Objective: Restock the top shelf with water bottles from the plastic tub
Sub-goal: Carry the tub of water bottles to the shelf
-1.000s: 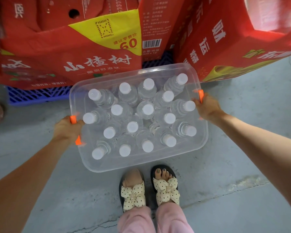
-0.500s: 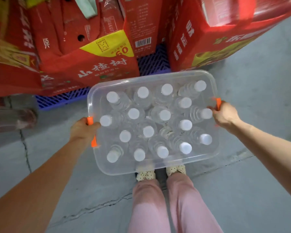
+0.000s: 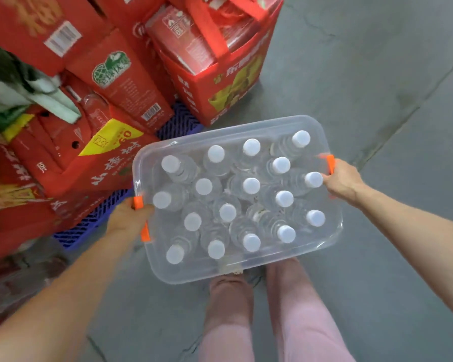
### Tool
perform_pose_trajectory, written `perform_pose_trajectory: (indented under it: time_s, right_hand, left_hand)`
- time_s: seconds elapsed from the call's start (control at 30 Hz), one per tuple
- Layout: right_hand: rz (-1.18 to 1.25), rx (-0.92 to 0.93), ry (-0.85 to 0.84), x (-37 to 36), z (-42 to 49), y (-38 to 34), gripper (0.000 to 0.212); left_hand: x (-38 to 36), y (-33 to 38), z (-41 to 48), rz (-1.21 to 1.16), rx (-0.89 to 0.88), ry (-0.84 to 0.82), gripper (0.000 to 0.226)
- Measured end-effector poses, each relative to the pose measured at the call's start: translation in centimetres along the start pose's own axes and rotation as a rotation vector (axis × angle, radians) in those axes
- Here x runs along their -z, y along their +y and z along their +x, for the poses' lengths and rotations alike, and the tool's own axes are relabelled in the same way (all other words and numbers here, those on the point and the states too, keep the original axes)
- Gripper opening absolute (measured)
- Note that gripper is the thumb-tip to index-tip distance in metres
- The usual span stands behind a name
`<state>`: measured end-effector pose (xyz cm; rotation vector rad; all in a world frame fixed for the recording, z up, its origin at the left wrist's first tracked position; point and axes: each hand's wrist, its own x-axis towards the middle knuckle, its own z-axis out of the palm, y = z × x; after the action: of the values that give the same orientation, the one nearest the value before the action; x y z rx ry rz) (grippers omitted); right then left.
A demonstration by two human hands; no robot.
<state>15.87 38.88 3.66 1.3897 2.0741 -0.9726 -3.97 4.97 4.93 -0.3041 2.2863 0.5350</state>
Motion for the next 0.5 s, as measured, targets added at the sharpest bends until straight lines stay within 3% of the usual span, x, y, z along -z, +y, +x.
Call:
perform_pose_trajectory:
  time_s: [0.13, 0.37, 0.5]
  right_hand:
    - [0.126, -0.088, 0.049, 0.8, -4.3, 3.8, 0.047]
    - [0.275, -0.323, 0.12, -0.8, -10.1, 12.3, 0.043]
    - [0.318, -0.47, 0.149, -2.6, -12.8, 17.3, 0.041]
  left_hand:
    - [0.5, 3.2, -1.9, 0.098, -0.117, -0.075, 0.031]
    - [-2.4, 6.8, -4.4, 0.28, -0.244, -0.21, 0.007]
    - [-5.7, 8.8, -6.1, 0.412, -0.295, -0.277, 0.009]
